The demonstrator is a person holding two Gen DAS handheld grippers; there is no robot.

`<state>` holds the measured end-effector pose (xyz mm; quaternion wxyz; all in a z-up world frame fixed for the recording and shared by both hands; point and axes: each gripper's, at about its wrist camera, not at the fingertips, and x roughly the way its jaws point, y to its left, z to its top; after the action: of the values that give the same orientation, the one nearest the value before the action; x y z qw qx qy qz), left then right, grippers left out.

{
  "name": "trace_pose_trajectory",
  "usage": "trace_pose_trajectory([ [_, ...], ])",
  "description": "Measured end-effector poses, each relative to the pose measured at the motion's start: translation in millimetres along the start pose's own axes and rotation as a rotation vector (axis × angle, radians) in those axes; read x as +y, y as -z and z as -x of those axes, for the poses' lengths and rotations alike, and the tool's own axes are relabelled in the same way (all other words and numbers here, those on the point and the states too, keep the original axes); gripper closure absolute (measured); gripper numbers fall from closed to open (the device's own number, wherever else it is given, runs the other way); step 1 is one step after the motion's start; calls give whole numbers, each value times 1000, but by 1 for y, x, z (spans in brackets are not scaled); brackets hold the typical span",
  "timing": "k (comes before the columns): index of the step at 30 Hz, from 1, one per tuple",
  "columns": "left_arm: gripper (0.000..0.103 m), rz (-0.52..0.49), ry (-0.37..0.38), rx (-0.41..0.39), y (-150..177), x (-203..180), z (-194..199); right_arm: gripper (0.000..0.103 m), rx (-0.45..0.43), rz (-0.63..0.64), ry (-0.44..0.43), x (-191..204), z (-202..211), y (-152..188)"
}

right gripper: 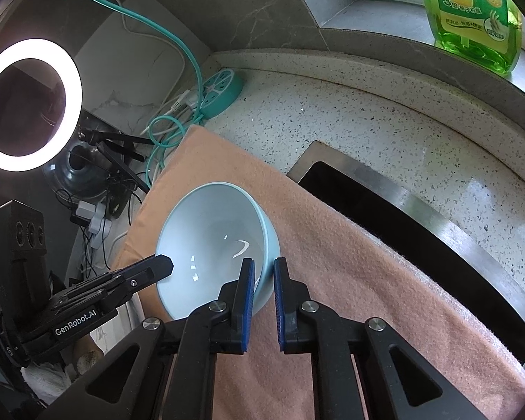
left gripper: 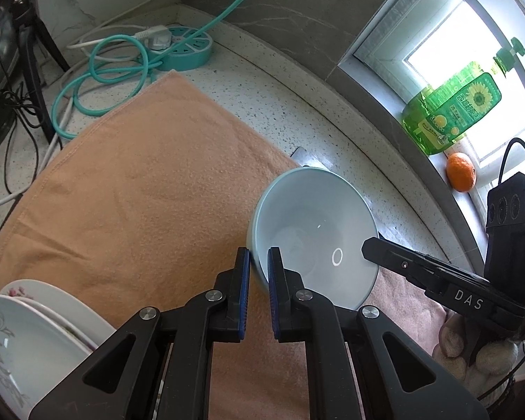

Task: Organize plates and bowls
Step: 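Close the right gripper on the rim of the pale blue bowl, then lift the pale blue bowl and carry it over the nested steel bowls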

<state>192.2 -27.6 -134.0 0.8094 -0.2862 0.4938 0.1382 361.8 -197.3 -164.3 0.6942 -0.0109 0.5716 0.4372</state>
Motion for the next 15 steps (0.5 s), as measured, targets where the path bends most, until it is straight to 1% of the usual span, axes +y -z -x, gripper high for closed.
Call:
trace_pose_trajectory([
  [6, 94, -5, 13, 5, 2, -3, 4, 93, -9, 5, 9, 3, 7, 1],
  [15, 94, -24, 43, -12, 7, -11, 24, 93, -35, 6, 17, 11, 30, 6],
])
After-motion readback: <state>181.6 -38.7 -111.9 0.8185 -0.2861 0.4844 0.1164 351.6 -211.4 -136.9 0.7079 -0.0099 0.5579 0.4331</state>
